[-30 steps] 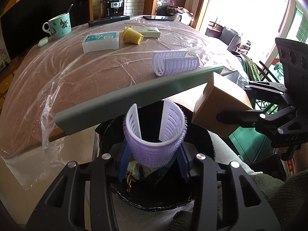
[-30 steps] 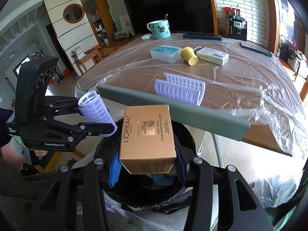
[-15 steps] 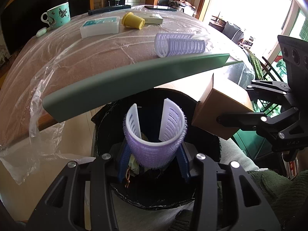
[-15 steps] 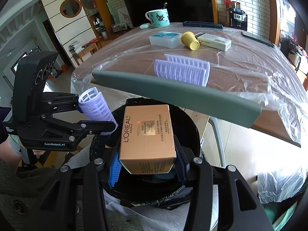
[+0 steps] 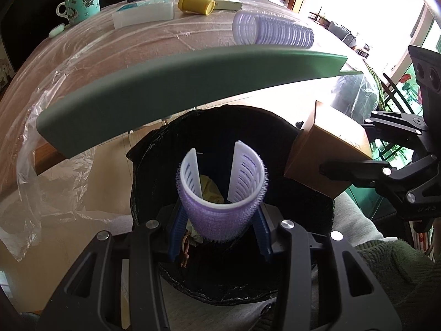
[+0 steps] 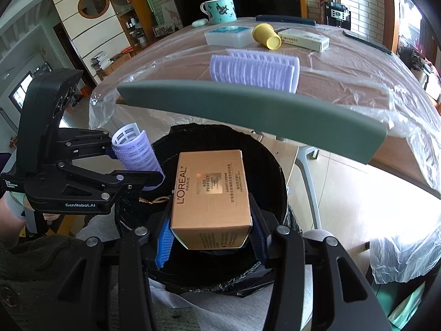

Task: Collect trash
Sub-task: 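Open the left tool to drop the roller while the right tool releases the box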

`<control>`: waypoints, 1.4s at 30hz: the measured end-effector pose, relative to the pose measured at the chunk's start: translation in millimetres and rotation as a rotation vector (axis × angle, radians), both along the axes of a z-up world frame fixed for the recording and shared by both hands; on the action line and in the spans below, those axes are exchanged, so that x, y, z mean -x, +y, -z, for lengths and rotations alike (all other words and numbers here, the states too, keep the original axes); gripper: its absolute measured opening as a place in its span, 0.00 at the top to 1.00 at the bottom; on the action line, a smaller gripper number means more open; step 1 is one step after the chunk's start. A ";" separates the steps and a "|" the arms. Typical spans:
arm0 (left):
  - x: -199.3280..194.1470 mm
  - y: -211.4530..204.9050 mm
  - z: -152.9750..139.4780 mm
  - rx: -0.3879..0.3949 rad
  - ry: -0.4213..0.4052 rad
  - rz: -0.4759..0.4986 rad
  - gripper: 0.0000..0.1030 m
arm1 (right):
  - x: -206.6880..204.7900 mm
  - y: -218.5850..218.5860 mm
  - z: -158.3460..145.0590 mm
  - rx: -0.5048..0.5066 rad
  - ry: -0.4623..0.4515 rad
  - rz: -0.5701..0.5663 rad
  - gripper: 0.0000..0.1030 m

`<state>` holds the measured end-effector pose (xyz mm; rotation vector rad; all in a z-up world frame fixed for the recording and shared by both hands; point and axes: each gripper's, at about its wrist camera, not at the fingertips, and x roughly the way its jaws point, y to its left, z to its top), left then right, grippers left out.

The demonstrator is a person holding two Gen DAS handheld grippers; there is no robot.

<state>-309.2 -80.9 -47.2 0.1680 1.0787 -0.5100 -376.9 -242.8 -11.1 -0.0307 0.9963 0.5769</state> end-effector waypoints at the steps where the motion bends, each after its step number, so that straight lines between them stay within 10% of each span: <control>1: -0.7 -0.3 1.5 -0.001 0.002 0.000 0.57 | -0.2 0.2 1.6 0.001 0.002 0.000 0.55; 42: -16.6 -0.5 49.8 -0.108 0.062 -0.021 0.57 | -11.3 22.5 44.2 0.108 0.045 0.018 0.55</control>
